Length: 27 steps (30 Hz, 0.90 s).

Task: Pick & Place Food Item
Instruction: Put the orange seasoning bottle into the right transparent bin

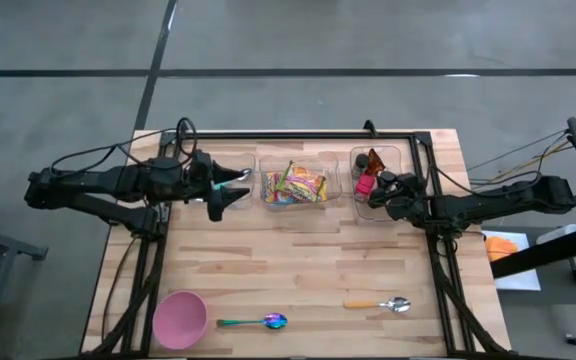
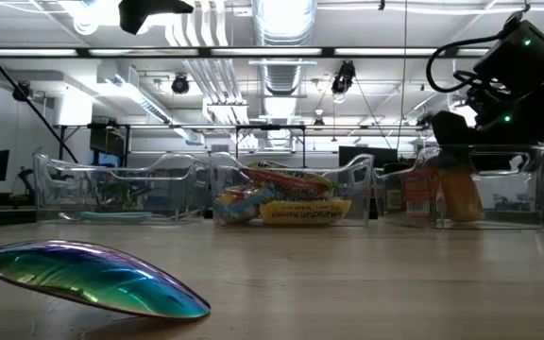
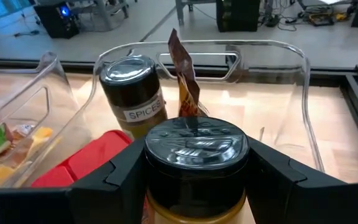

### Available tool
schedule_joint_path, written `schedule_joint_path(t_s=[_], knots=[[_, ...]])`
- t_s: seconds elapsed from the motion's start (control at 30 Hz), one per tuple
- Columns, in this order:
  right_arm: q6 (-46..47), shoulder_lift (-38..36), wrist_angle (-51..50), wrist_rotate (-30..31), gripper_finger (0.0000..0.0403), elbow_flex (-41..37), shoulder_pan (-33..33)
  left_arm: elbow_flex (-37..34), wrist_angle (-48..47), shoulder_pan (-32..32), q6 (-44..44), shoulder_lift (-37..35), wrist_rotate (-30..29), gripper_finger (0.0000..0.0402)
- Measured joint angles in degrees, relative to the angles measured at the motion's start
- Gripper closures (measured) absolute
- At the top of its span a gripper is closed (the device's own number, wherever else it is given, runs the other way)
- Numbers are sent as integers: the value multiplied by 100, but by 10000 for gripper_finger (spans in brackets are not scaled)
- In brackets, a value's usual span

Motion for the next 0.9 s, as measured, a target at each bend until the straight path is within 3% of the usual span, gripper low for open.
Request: schedule_joint_path(t_s=[0.17, 0.37, 0.73, 0.9], knots=[[-94, 81, 216, 57, 204, -98, -25, 0, -2, 0, -44, 0, -1, 93], [-1010, 281, 1294, -23, 204, -290, -29, 0, 0, 11, -85, 0, -2, 93], [-869, 782, 1519, 41, 203, -282, -29, 0, 0, 11, -89, 2, -2, 93], [-961, 866, 1547, -47, 118, -255, -27, 0, 0, 11, -89, 2, -2, 93]])
